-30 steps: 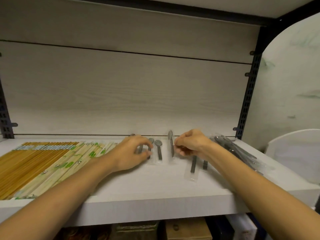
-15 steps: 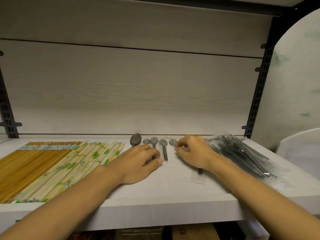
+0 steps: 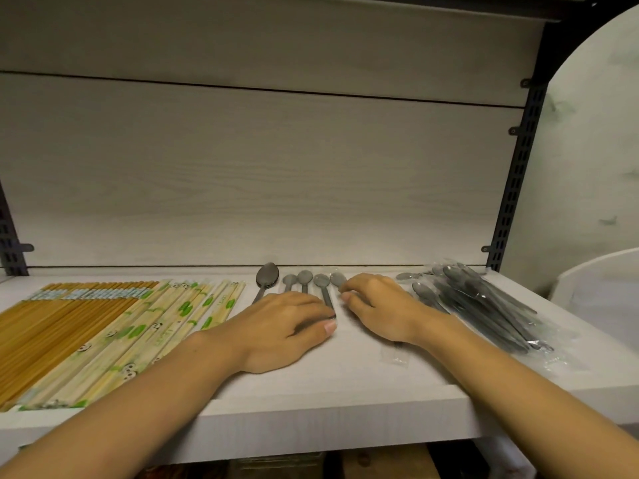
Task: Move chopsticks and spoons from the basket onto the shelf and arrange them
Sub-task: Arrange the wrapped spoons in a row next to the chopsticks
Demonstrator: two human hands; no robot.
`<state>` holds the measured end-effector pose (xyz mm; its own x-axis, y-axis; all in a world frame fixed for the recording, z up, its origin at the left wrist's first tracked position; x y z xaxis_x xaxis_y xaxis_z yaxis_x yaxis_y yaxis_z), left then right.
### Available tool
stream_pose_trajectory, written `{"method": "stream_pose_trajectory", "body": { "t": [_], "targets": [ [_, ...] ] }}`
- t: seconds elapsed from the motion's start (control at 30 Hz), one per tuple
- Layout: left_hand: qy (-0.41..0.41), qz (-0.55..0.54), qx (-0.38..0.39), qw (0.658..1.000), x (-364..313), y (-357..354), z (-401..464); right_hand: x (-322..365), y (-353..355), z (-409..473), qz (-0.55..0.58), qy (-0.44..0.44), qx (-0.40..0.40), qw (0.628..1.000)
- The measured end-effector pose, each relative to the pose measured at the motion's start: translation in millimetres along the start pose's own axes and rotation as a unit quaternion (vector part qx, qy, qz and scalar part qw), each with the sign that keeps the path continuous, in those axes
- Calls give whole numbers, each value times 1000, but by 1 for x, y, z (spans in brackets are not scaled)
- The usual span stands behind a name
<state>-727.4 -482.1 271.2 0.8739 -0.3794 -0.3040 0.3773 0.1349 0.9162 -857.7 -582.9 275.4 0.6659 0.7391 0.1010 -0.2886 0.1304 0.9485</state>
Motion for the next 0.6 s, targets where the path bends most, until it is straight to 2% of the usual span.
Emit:
{"method": "stream_pose_trajectory", "body": {
  "t": [0.2, 0.4, 0.6],
  "targets": [
    [19, 28, 14, 999, 0, -1, -1, 6, 4, -4, 10, 2, 5, 1000],
    [20, 11, 7, 1000, -1, 0, -2, 5, 8, -6, 20, -16, -19, 1000],
    [25, 0, 1, 1000, 9, -3, -3, -18, 36, -17, 79, -94, -130, 984]
  ]
}}
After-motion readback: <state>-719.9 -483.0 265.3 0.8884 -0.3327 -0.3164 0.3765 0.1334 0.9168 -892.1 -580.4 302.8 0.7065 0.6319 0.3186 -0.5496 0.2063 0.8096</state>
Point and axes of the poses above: each hand's wrist, its own z-axis towards the middle knuckle, its own y-axis out of the back of the hand, x = y × z, the point moved 5 cm from there along z, towards the middle knuckle, and after that the axes turned 10 degrees about -z, right-handed, at the moved point
